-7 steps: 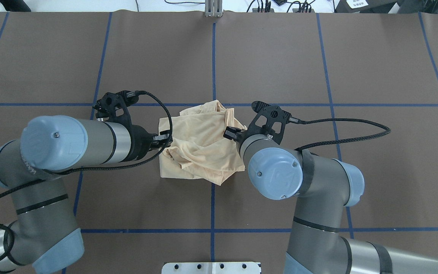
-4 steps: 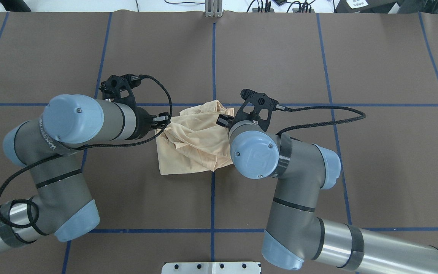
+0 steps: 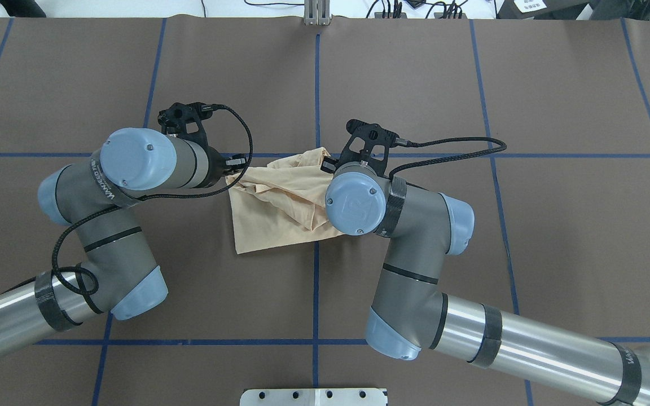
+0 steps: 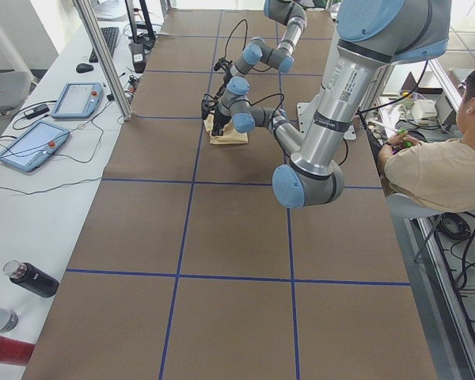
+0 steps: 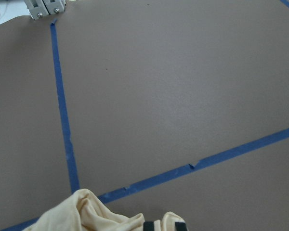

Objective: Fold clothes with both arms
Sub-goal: 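Lift the bunched shirt with both grippers and fold it over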

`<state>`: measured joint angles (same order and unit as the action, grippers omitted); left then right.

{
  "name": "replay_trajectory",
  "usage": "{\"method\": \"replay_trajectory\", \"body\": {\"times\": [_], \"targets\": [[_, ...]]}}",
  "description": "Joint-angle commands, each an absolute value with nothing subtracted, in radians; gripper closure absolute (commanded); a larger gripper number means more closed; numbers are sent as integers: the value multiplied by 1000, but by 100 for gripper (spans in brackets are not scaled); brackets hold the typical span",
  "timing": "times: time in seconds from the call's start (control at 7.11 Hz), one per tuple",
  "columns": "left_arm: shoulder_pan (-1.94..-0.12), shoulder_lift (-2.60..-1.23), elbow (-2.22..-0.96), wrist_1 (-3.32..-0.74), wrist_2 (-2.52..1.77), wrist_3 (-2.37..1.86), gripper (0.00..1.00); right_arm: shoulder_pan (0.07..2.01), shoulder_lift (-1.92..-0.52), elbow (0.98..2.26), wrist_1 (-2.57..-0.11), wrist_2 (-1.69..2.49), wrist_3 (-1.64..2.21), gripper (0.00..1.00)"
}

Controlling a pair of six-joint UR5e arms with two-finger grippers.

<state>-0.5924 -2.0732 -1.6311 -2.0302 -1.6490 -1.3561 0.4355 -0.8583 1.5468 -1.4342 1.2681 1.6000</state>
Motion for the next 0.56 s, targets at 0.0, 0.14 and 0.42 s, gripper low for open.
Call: {"method": "replay_trajectory", "body": {"times": [0.0, 0.14, 0.42], "targets": [[-629, -2074, -1652, -2045, -1658, -1234, 0, 498, -800, 1564, -1433, 1453, 1556, 0], [-679, -2062, -1672, -2043, -1766, -1141, 0, 497, -796, 1594, -1434, 1465, 1554, 0], [-735, -2010, -1692, -2048, -1825, -1007, 0, 424, -776, 1598, -1491, 1409, 1569, 0]]}}
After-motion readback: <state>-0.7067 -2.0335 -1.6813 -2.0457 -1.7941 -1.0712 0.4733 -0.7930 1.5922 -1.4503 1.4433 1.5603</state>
